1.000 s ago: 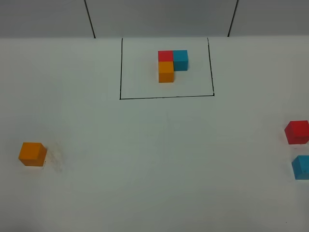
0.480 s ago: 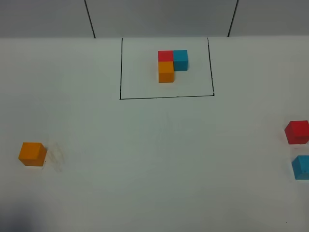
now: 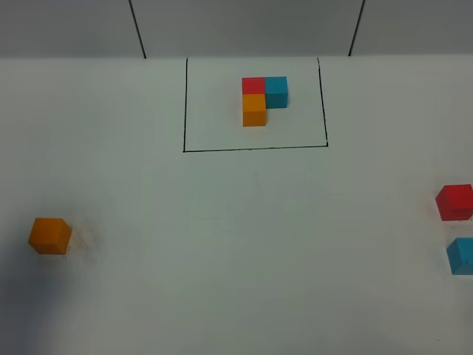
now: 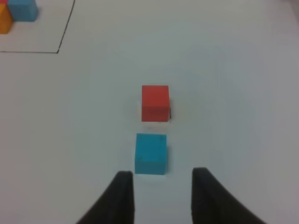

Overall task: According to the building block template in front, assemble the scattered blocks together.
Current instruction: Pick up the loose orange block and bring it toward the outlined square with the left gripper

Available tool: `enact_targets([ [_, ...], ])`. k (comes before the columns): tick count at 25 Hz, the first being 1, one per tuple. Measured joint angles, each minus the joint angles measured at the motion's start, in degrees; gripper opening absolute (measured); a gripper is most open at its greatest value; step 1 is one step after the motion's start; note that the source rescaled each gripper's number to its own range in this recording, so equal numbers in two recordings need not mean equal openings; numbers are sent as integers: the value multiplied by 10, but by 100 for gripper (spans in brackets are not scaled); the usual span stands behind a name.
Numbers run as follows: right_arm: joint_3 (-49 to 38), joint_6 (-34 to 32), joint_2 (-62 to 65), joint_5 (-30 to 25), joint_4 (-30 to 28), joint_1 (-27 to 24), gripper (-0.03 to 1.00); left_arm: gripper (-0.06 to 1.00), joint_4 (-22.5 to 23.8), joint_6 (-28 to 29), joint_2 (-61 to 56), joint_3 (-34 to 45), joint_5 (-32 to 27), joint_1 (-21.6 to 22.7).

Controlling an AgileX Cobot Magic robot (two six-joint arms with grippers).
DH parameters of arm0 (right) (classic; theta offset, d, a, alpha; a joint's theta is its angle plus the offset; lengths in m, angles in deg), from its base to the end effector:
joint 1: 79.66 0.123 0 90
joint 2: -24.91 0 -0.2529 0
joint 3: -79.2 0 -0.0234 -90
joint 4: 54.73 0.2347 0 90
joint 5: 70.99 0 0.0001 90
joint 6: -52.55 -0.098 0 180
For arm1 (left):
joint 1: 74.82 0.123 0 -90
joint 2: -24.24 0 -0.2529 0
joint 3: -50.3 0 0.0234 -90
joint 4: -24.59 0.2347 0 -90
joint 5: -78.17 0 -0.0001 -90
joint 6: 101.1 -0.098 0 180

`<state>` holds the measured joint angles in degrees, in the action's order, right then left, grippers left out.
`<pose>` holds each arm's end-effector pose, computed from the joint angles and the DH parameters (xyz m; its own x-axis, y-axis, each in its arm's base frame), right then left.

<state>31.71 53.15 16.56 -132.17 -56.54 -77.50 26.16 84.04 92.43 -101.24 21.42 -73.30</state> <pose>0.0182 -0.0020 0.2663 -0.4533 -0.0428 -0.8903 -0.0247 0.9991 -0.0355 0.1855 0.0072 0.2662 -0.8885 -0.0982 -0.4482 -0.1034 0.9946 -0.0130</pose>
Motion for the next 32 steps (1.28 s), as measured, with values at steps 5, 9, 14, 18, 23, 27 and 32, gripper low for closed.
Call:
enact_targets([
  [5, 0, 0, 0, 0, 0, 0, 0, 71, -8, -7, 111, 0, 55, 0],
  [9, 0, 0, 0, 0, 0, 0, 0, 71, -16, -15, 172, 0, 93, 0],
  [14, 0, 0, 0, 0, 0, 0, 0, 71, -52, -48, 229, 0, 139, 0],
  [18, 0, 0, 0, 0, 0, 0, 0, 71, -73, -70, 268, 0, 164, 0],
  [23, 0, 0, 0, 0, 0, 0, 0, 71, -73, -74, 308, -1, 189, 0],
  [27, 0, 0, 0, 0, 0, 0, 0, 71, -75, -74, 338, -1, 219, 0],
  [32, 0, 0, 0, 0, 0, 0, 0, 71, -93, -90, 377, -1, 237, 0],
])
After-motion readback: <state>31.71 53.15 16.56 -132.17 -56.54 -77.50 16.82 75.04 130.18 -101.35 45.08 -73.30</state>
